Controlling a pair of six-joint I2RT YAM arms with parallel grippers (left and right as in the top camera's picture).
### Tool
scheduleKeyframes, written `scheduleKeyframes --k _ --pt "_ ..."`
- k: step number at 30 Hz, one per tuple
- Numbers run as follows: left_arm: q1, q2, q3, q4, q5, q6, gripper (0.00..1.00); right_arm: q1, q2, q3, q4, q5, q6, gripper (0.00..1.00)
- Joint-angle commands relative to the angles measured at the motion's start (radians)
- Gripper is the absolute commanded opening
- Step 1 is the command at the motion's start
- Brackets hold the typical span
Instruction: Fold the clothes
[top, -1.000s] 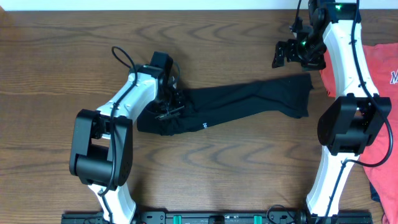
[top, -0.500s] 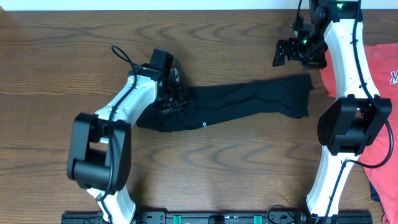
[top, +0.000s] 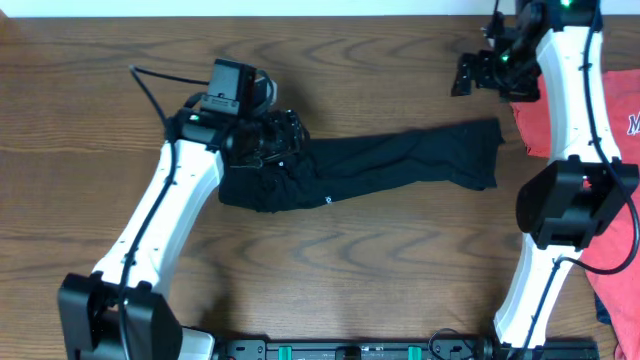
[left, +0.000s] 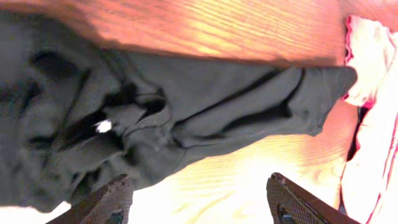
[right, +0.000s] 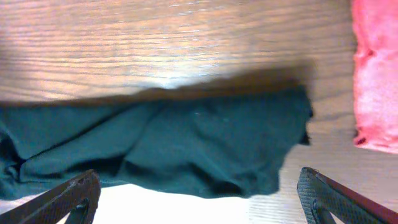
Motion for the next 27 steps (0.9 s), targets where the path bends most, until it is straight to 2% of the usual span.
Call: scheduleKeyframes --k 1,7,11,20,27 --pt "0.078 0.006 -0.005 -0.034 0.001 -0.002 0.71 -0.05 -0.015 0.016 -0.012 -0.004 -0.005 0.99" --pt "0.212 0.01 -0.072 -0.02 0.106 0.045 0.71 -0.1 -0.015 0.016 -0.034 -0.006 -0.005 0.99" --pt "0.265 0.01 -0.083 -0.023 0.186 0.11 0.75 -0.117 -0.014 -0.022 0.003 -0.01 -0.039 0.99" --pt "0.273 0.01 -0.083 -0.052 0.225 0.113 0.76 -0.149 -0.003 -0.312 0.224 -0.135 -0.092 0.99" --pt "0.273 0.01 -0.083 -0.078 0.232 0.113 0.76 -0.145 0.064 -0.404 0.322 -0.159 -0.109 0.99"
